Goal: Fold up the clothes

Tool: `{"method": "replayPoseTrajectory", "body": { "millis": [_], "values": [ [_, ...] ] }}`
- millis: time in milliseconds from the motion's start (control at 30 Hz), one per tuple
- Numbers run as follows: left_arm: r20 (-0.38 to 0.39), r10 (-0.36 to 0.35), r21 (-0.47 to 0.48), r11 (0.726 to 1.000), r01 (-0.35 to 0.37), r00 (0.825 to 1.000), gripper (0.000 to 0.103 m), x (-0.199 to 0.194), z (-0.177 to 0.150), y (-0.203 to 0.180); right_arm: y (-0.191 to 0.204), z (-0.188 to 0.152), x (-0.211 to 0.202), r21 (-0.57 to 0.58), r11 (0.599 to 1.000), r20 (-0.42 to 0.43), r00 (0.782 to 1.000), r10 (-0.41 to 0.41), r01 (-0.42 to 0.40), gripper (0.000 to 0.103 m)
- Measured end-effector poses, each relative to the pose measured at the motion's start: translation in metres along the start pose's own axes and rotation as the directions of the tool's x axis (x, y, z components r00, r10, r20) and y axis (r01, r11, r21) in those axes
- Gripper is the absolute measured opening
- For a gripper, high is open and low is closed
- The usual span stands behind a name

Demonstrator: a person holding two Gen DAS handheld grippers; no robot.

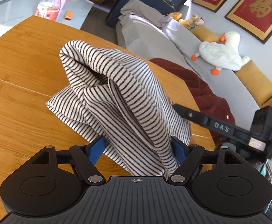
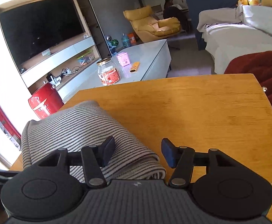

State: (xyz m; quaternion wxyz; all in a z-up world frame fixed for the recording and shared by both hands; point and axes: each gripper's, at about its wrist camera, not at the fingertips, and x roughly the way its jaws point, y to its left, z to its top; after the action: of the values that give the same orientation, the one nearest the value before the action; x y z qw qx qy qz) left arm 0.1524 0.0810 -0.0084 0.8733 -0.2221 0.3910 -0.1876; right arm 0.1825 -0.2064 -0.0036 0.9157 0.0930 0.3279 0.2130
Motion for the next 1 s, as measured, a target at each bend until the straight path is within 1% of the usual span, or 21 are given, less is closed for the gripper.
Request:
{"method": "replayPoseTrajectory", "body": {
  "millis": [100, 167, 233, 267, 333, 400, 433, 467, 500, 567, 600, 633, 700, 800, 867, 1000],
  "values": [
    [0.020, 0.037, 0.012, 0.999, -0.037, 0.999, 0.080, -0.002, 0.003, 0.004, 0.014, -0.016, -0.020, -0.015, 1.000, -0.019, 1.000, -0.004, 0.004, 0.055],
    [0.033, 0.060, 0.014, 0.998, -0.060, 0.998, 0.081, -0.007, 0.005, 0.010, 0.023, -0.026, -0.029, -0.002, 1.000, -0.041, 0.999, 0.030, -0.030, 0.057],
    [0.040, 0.067, 0.002, 0.998, -0.067, 0.997, 0.081, -0.015, 0.006, 0.016, 0.036, -0.035, -0.036, -0.014, 0.997, -0.072, 0.994, 0.076, -0.078, 0.058],
    [0.043, 0.067, -0.003, 0.998, -0.067, 0.997, 0.080, -0.019, 0.005, 0.019, 0.043, -0.039, -0.039, -0.023, 0.995, -0.088, 0.991, 0.099, -0.102, 0.060],
    [0.050, 0.057, -0.007, 0.998, -0.057, 0.997, 0.080, -0.027, 0.004, 0.021, 0.058, -0.041, -0.045, -0.109, 0.985, -0.111, 0.986, 0.123, -0.135, 0.061],
    [0.057, 0.059, -0.001, 0.998, -0.059, 0.997, 0.080, -0.030, 0.002, 0.018, 0.061, -0.035, -0.052, -0.152, 0.981, -0.081, 0.990, 0.112, -0.123, 0.064],
    [0.061, 0.062, 0.005, 0.998, -0.063, 0.996, 0.076, -0.030, 0.000, 0.016, 0.058, -0.030, -0.054, -0.145, 0.983, -0.059, 0.992, 0.107, -0.115, 0.071],
    [0.065, 0.066, 0.012, 0.998, -0.067, 0.996, 0.068, -0.030, -0.001, 0.013, 0.053, -0.024, -0.054, -0.124, 0.987, -0.037, 0.995, 0.098, -0.102, 0.077],
    [0.071, 0.069, 0.023, 0.997, -0.071, 0.995, 0.065, -0.031, -0.002, 0.009, 0.049, -0.019, -0.054, -0.103, 0.991, -0.015, 0.996, 0.087, -0.089, 0.078],
    [0.100, 0.071, 0.075, 0.994, -0.079, 0.992, 0.050, -0.040, -0.004, -0.004, 0.040, -0.010, -0.053, -0.067, 0.996, 0.020, 0.998, 0.065, -0.063, 0.078],
    [0.111, 0.064, 0.092, 0.993, -0.074, 0.992, 0.046, -0.044, -0.006, -0.010, 0.037, -0.008, -0.051, -0.053, 0.997, 0.032, 0.998, 0.056, -0.054, 0.078],
    [0.112, 0.035, 0.087, 0.995, -0.045, 0.993, 0.044, -0.049, -0.007, -0.013, 0.035, -0.006, -0.048, -0.041, 0.998, 0.035, 0.998, 0.052, -0.050, 0.078],
    [0.096, -0.006, 0.077, 0.997, -0.001, 0.995, 0.042, -0.054, -0.011, -0.018, 0.032, -0.005, -0.040, -0.024, 0.998, 0.031, 0.998, 0.061, -0.060, 0.078],
    [0.058, 0.006, 0.098, 0.995, -0.012, 0.998, 0.042, -0.048, -0.021, -0.021, 0.036, -0.006, -0.026, -0.036, 0.997, 0.006, 0.998, 0.067, -0.067, 0.078],
    [0.025, 0.013, 0.075, 0.997, -0.015, 1.000, 0.043, -0.040, -0.027, -0.015, 0.041, -0.007, -0.016, -0.061, 0.996, -0.014, 0.998, 0.069, -0.070, 0.078],
    [0.019, -0.012, 0.043, 0.999, 0.011, 1.000, 0.045, -0.042, -0.025, -0.003, 0.051, -0.010, -0.005, -0.111, 0.991, -0.040, 0.997, 0.068, -0.072, 0.082]
  ]
}}
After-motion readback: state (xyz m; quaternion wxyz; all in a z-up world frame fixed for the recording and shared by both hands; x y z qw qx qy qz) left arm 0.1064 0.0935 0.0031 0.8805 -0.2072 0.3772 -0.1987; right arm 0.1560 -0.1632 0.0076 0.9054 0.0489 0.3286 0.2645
